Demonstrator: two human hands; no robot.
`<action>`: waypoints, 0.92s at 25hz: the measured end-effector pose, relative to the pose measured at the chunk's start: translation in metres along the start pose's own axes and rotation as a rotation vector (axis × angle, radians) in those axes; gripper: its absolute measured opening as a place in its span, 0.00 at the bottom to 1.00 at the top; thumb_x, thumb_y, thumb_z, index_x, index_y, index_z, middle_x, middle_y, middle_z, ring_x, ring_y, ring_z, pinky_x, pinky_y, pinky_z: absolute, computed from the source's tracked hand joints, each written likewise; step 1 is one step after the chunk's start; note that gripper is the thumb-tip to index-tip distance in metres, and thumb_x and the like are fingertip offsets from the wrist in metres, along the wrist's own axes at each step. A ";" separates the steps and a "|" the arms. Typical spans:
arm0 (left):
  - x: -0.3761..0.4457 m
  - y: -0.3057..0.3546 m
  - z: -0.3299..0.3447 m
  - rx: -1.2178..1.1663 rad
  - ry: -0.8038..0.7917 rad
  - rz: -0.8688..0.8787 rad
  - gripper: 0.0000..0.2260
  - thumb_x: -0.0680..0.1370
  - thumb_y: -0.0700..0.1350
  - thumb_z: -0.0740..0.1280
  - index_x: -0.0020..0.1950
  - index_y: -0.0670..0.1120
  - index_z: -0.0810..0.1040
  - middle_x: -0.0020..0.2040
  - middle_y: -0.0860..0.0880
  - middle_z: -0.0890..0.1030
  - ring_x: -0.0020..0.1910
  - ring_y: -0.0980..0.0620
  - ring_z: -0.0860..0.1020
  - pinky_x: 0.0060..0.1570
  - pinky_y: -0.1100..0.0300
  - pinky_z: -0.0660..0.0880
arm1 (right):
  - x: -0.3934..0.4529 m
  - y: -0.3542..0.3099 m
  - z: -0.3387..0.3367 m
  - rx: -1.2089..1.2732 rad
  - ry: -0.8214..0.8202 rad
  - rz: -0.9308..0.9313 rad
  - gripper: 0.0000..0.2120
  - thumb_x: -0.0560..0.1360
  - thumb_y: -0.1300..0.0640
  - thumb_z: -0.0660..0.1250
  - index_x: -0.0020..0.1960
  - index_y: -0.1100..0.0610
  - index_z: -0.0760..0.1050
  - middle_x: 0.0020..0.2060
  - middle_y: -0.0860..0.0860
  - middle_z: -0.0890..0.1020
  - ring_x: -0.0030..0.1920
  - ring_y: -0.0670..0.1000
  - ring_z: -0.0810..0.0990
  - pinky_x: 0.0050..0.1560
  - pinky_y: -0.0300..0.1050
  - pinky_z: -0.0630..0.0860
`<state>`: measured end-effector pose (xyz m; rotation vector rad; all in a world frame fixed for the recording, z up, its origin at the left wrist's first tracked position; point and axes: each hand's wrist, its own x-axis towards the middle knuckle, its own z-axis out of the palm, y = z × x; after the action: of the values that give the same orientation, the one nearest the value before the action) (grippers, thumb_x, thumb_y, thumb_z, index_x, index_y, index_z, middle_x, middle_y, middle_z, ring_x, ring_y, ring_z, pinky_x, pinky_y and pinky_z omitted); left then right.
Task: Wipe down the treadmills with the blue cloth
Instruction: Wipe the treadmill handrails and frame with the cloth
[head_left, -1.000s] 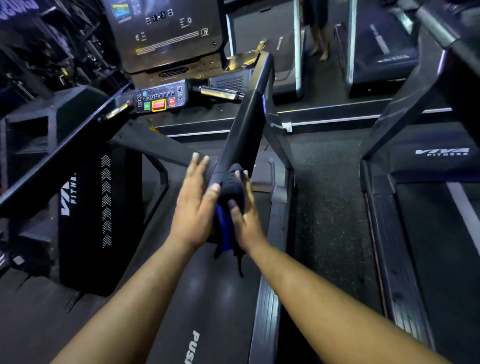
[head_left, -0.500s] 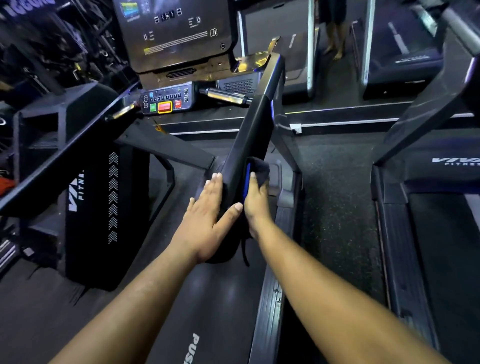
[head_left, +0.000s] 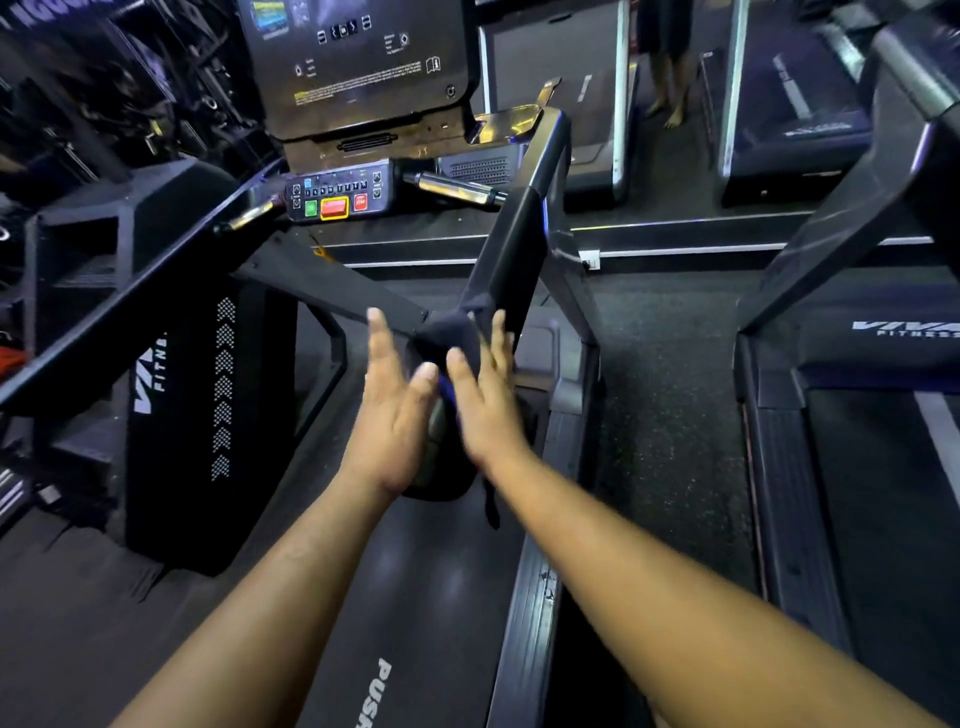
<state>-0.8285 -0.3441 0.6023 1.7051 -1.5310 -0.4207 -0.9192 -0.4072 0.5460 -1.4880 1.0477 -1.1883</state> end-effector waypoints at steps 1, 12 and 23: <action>-0.004 -0.002 -0.001 -0.163 0.108 0.003 0.37 0.78 0.64 0.54 0.79 0.54 0.39 0.79 0.57 0.42 0.80 0.58 0.46 0.79 0.46 0.48 | -0.039 0.000 0.004 -0.002 -0.017 -0.070 0.33 0.79 0.36 0.51 0.80 0.48 0.53 0.80 0.43 0.43 0.80 0.47 0.41 0.80 0.52 0.45; -0.019 -0.004 -0.001 -0.503 0.178 -0.142 0.25 0.81 0.54 0.55 0.78 0.52 0.60 0.80 0.50 0.60 0.77 0.59 0.58 0.78 0.56 0.53 | -0.088 -0.001 0.008 -0.082 -0.086 -0.168 0.27 0.79 0.39 0.51 0.77 0.40 0.56 0.80 0.41 0.47 0.80 0.44 0.41 0.79 0.57 0.47; 0.053 0.001 0.017 0.278 -0.252 -0.135 0.42 0.71 0.74 0.46 0.81 0.56 0.47 0.82 0.56 0.49 0.80 0.57 0.50 0.77 0.42 0.45 | 0.056 0.032 -0.009 0.037 -0.016 -0.028 0.30 0.81 0.43 0.54 0.81 0.45 0.51 0.80 0.45 0.44 0.79 0.46 0.40 0.80 0.55 0.48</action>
<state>-0.8294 -0.4002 0.6053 2.0416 -1.7237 -0.5289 -0.9211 -0.4694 0.5261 -1.4856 0.9924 -1.2072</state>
